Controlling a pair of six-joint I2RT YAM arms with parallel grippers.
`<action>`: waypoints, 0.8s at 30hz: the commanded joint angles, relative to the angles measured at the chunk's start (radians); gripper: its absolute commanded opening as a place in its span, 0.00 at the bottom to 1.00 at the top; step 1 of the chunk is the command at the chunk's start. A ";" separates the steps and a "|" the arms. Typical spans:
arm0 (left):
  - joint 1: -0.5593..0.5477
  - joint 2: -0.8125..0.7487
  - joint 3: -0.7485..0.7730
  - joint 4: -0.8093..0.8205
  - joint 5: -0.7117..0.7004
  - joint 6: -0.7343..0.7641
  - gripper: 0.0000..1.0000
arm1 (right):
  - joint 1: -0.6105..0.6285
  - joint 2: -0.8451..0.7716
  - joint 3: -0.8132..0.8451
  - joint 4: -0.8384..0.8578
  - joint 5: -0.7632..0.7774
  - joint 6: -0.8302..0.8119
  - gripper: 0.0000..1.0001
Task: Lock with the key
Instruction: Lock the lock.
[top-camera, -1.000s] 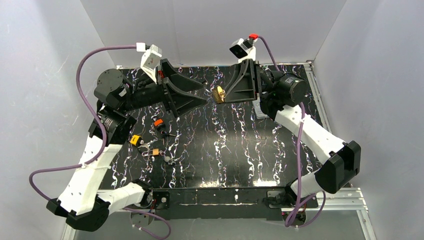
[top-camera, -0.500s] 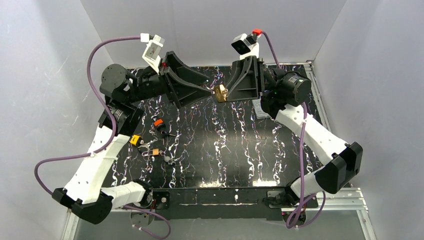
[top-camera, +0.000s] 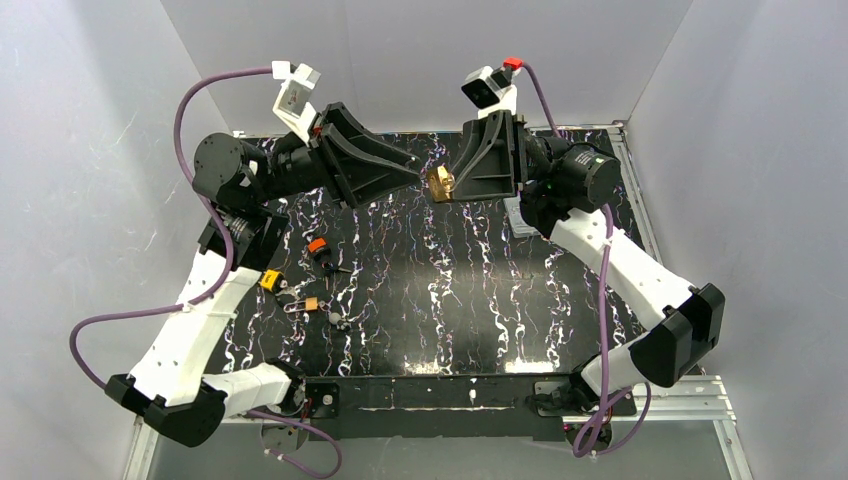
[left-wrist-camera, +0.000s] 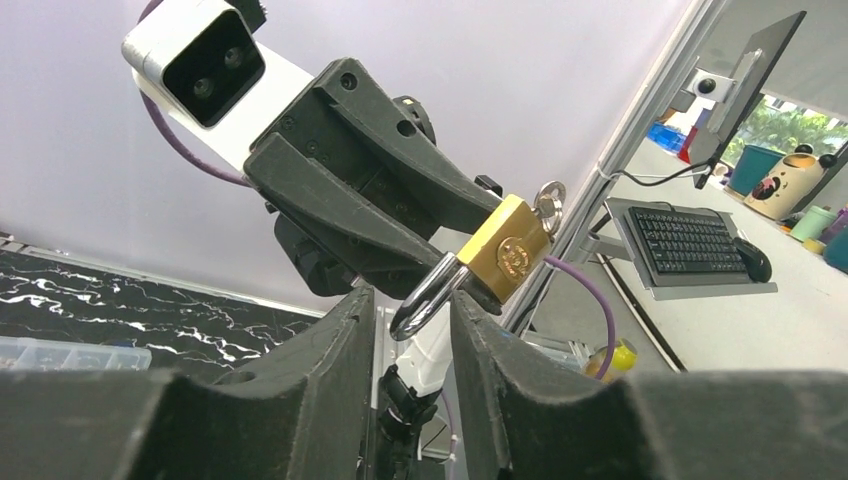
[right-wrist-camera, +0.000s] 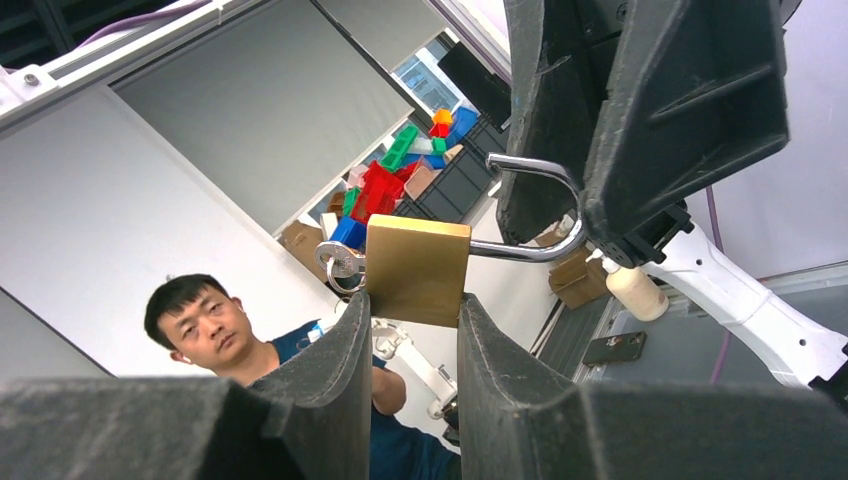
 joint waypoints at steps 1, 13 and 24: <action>0.003 -0.026 0.008 0.035 0.020 -0.013 0.30 | 0.003 0.007 0.006 0.029 0.049 -0.012 0.01; 0.004 -0.030 0.029 -0.126 -0.014 0.043 0.00 | 0.000 0.001 -0.059 -0.027 0.036 -0.061 0.07; 0.004 -0.086 0.156 -0.722 -0.201 0.315 0.00 | -0.052 -0.314 -0.209 -1.064 0.161 -0.966 0.71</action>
